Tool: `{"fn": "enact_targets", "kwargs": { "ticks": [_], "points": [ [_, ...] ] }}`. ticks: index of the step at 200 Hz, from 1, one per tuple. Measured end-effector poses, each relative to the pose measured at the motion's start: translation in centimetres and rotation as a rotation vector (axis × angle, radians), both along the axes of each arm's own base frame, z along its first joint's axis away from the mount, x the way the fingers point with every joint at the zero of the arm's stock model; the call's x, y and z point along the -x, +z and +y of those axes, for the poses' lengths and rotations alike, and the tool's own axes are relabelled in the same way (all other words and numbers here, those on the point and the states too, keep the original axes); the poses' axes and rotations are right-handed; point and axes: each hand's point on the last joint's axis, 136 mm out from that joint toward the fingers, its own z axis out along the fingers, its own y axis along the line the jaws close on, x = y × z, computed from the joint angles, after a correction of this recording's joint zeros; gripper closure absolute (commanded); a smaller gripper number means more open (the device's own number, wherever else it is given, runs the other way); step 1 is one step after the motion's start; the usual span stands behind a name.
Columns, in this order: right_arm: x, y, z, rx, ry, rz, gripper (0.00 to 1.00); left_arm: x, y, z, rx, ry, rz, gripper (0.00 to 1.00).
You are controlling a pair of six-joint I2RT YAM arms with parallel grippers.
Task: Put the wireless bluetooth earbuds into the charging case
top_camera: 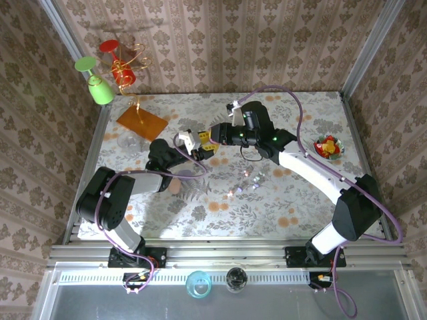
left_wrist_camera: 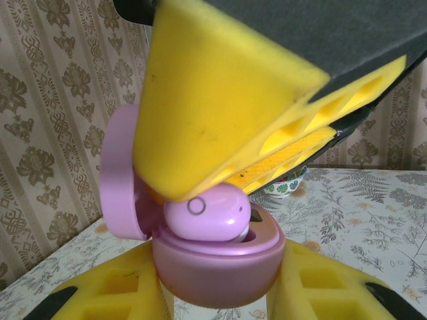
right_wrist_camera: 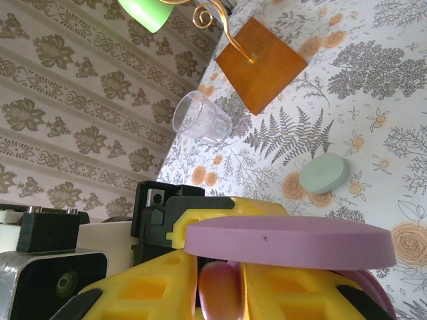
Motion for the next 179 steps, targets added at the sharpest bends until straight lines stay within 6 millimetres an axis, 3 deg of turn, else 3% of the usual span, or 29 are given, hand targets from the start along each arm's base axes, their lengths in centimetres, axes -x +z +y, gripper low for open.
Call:
{"fn": "enact_targets", "kwargs": {
  "ticks": [61,179],
  "points": [
    [-0.02,-0.19,-0.13,0.019,-0.002,-0.010,0.74,-0.03,-0.21,-0.02,-0.001,-0.002,0.023,0.73],
    [0.17,-0.11,-0.50,0.042,-0.001,-0.025,0.65,-0.19,-0.20,0.19,0.001,0.001,0.030,0.74]
  ]
}}
